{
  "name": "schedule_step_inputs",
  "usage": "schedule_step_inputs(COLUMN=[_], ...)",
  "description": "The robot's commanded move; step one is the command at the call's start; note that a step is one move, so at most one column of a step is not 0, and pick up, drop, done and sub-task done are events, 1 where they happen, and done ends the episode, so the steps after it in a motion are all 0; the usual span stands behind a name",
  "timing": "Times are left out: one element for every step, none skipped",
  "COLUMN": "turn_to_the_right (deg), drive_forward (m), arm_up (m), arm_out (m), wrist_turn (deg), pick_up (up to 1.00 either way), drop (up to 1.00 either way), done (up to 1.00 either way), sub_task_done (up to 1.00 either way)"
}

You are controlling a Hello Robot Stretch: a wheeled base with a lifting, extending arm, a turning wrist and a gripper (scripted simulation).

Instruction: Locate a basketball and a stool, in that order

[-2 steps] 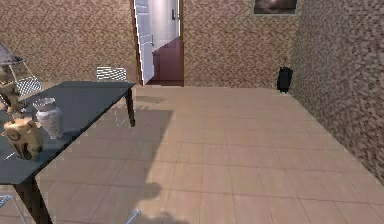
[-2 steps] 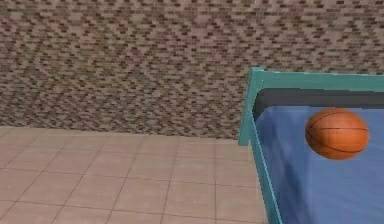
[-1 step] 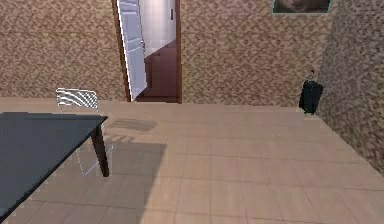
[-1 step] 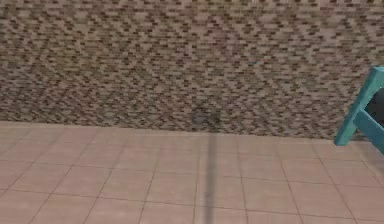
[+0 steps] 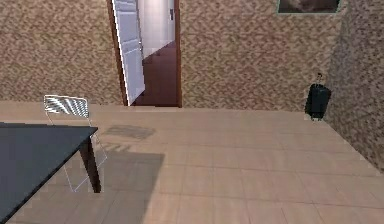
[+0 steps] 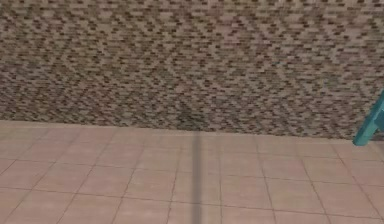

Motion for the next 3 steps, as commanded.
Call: schedule_step_inputs(turn_to_the_right=[-9.0,0.0,0.0], drive_forward=[0.00,1.00,1.00], arm_up=[0.00,0.00,0.00], arm_out=[0.00,0.00,0.00], wrist_turn=[0.0,0.0,0.0], pick_up=[0.00,0.00,0.00], drop=[0.00,0.00,0.00], done=[0.00,0.00,0.00], sub_task_done=[0.00,0.00,0.00])
